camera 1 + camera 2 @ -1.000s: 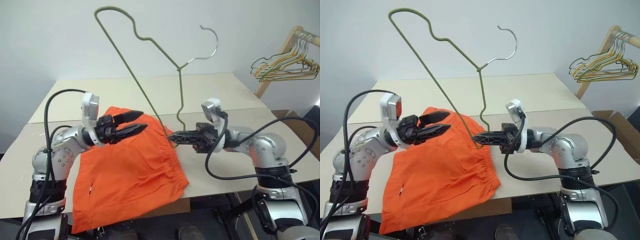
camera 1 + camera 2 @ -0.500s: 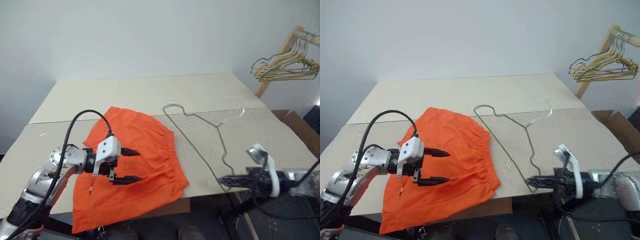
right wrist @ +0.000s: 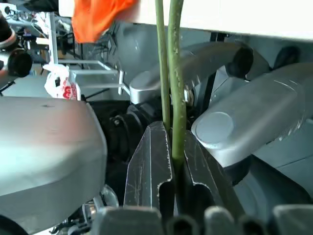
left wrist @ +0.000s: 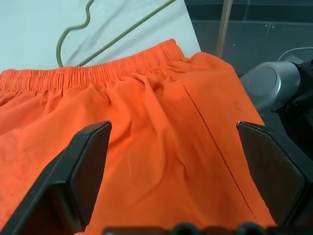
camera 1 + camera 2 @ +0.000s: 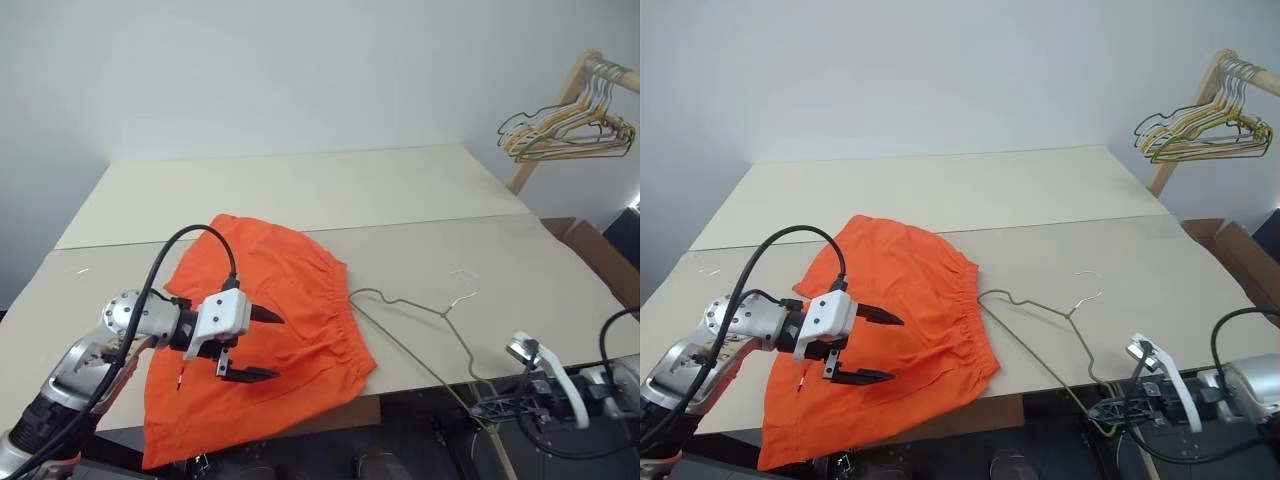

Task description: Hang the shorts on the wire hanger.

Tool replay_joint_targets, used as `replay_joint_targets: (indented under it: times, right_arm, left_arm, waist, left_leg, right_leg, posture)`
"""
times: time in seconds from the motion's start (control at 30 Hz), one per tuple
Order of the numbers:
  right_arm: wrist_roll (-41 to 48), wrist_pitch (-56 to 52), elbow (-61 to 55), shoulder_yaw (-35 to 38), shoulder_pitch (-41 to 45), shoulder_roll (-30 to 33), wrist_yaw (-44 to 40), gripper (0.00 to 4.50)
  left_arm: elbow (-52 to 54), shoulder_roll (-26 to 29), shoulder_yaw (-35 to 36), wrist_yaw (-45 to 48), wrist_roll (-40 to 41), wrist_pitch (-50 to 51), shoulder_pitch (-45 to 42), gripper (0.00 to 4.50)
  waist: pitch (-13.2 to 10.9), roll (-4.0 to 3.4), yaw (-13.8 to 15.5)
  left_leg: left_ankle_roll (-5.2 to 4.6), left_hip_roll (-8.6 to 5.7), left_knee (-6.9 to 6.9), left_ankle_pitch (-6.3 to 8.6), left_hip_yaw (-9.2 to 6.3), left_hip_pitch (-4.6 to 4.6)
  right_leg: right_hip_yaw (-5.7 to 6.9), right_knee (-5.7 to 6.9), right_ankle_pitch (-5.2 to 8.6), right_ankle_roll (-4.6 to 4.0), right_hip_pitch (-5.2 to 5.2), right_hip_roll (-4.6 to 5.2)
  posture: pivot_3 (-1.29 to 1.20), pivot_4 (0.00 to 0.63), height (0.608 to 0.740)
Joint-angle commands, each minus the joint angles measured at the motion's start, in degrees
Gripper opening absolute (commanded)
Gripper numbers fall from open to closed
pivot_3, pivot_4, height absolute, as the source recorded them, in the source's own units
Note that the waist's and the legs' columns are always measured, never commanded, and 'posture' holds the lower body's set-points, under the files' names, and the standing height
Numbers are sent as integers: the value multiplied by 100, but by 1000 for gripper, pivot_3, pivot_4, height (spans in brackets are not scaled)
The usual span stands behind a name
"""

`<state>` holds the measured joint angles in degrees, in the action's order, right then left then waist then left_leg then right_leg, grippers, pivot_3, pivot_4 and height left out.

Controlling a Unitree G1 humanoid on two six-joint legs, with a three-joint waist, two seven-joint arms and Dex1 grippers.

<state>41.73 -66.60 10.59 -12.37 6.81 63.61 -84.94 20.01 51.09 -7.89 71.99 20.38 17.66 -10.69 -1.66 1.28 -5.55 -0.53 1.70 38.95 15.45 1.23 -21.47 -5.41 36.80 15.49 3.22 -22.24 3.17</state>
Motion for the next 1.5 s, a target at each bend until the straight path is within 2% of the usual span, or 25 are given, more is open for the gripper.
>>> replay_joint_targets:
  times: [0.03,0.3,0.57,0.9,1.17,1.37,1.5]
  right_arm:
    - [-69,70,124,73,267,-74,-160,0]
    - [-14,45,122,178,284,-201,-223,0]
    - [-98,1,-16,-39,315,-226,-338,0]
    - [-442,-275,691,-751,1550,-473,-689,0]
    - [-227,-259,1038,-1655,2281,-390,-756,0]
    - [-298,-328,1951,-1824,2963,-803,-756,0]
    - [-63,-423,1771,-2032,3110,-746,-756,0]
  left_arm:
    - [202,127,233,-3,105,31,38,4444]
    - [241,119,250,-108,54,6,127,4444]
    - [208,58,127,-190,-29,-14,69,4444]
    - [314,32,48,-388,-205,-6,223,4444]
    - [569,-12,85,-691,-226,172,420,4444]
    - [626,-30,27,-821,-304,191,503,4444]
    - [601,-46,-6,-859,-349,172,470,4444]
  waist:
    - [-1,-1,10]
    - [-1,-1,30]
    - [-1,-1,26]
    - [-1,-1,23]
    - [-1,-2,185]
    - [-1,-1,277]
    - [-1,-2,322]
  left_leg:
    - [0,-1,0,0,1,-1]
    - [0,0,1,0,3,2]
    - [0,0,1,0,4,4]
    - [-1,0,1,0,9,9]
    - [-1,0,1,0,14,10]
    - [-1,1,3,0,17,18]
    - [-1,1,3,0,17,16]
  right_leg:
    - [-1,0,-2,-3,0,1]
    - [-1,1,-7,-8,1,1]
    - [-2,3,-7,-8,1,1]
    - [-6,5,-8,-11,2,-1]
    - [-10,9,-10,-13,1,1]
    - [-11,16,-12,-17,2,-2]
    - [-10,16,-12,-17,0,-2]
  posture:
    - [-76,0,740]
    - [-76,0,740]
    - [-79,0,740]
    - [-35,0,740]
    - [0,0,740]
    - [9,0,740]
    - [8,0,740]
